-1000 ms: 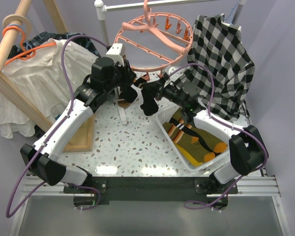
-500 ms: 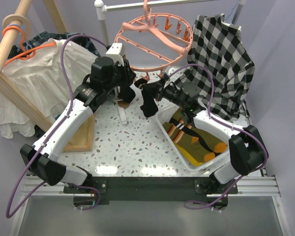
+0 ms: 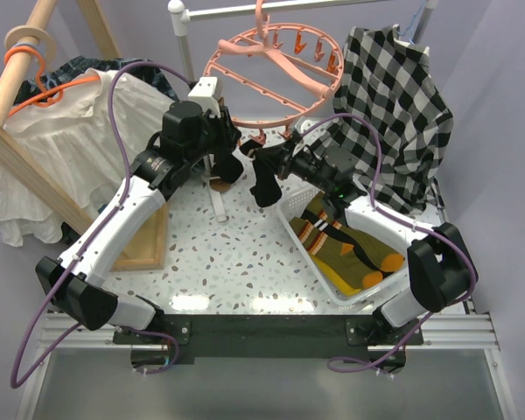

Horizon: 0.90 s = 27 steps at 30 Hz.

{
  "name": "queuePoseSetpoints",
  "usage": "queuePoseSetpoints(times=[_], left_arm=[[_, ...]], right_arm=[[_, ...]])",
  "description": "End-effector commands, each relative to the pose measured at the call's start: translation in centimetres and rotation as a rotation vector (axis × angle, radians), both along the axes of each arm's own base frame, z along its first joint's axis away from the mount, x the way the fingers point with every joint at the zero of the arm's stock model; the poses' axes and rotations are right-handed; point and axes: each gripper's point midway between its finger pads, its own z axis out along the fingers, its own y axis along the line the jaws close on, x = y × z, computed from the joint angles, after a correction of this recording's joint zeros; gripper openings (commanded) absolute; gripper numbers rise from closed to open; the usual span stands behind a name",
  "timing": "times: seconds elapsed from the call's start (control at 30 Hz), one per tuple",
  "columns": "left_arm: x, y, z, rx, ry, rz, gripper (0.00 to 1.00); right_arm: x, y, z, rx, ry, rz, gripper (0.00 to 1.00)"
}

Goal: Clip the socks to the hanger
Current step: Clamp the sock onto the hanger.

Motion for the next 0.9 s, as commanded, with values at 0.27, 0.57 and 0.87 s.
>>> queuePoseSetpoints(times=[0.27,0.57,0.87], left_arm=[[-0.1,-0.7,2.2,-0.062,-0.030,-0.030,0.00],[-0.3,-0.9,2.1,-0.074,-0.020,-0.040,0.00],[-0.2,-1.0,2.3,-0.083,-0.021,-0.044,0.00]], right_arm=[[-0.1,0.2,4.2,0.071,-0.097,0.020,0.00],[-0.1,0.1,4.7,0.089,-0.106,0.012,0.00],[-0.2,0.2,5.3,0.115,-0.108,0.025,0.00]])
